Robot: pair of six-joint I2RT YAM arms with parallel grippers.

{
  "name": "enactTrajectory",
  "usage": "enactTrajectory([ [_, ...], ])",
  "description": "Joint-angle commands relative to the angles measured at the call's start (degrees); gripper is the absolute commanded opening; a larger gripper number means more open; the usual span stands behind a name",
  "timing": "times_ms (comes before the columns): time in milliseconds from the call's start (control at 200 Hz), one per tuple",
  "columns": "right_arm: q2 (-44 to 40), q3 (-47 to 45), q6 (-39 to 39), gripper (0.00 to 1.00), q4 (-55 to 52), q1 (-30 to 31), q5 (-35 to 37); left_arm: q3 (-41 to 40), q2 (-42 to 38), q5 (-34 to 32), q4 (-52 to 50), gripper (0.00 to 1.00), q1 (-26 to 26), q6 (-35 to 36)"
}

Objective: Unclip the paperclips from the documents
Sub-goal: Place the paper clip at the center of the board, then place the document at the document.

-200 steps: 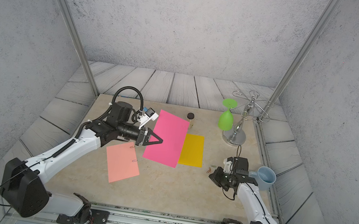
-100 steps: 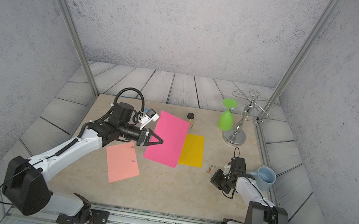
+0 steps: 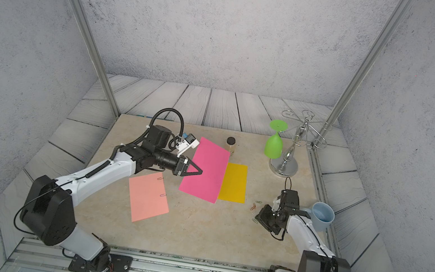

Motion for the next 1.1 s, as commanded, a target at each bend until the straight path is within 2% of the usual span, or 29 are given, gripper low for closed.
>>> enactTrajectory([
  [0, -3.6, 2.2, -1.3, 0.29, -3.4, -0.2, -0.1, 3.6, 3.0, -1.2, 0.3, 0.0, -1.0, 0.6],
  [95, -6.3, 3.1, -1.2, 0.33, -4.8, -0.2, -0.6, 6.0, 7.4, -3.5, 0.3, 0.0, -1.9, 0.2],
  [310, -10.0, 6.3, -1.5, 0.51, -8.4, -0.2, -3.9, 13.0, 18.0, -6.6, 2.1, 0.0, -2.5, -3.2],
  [460, -11.3, 9.1, -2.0, 0.59, -10.8, -0.1, -6.0, 16.8, 24.4, -11.0, 1.2, 0.0, -2.4, -4.7],
  [741, -11.8, 12.7, -2.4, 0.64, -12.8, -0.1, -7.1, 22.6, 35.5, -16.8, -5.0, 0.0, -1.7, -4.9],
  [1071, -11.9, 12.3, -2.3, 0.66, -12.2, -0.1, -8.4, 24.5, 39.8, -21.5, -8.9, 0.0, 0.2, -5.4],
  [1091, -11.9, 12.3, -2.4, 0.66, -12.2, -0.1, -8.4, 24.7, 39.8, -22.0, -9.3, 0.03, 0.2, -5.3],
])
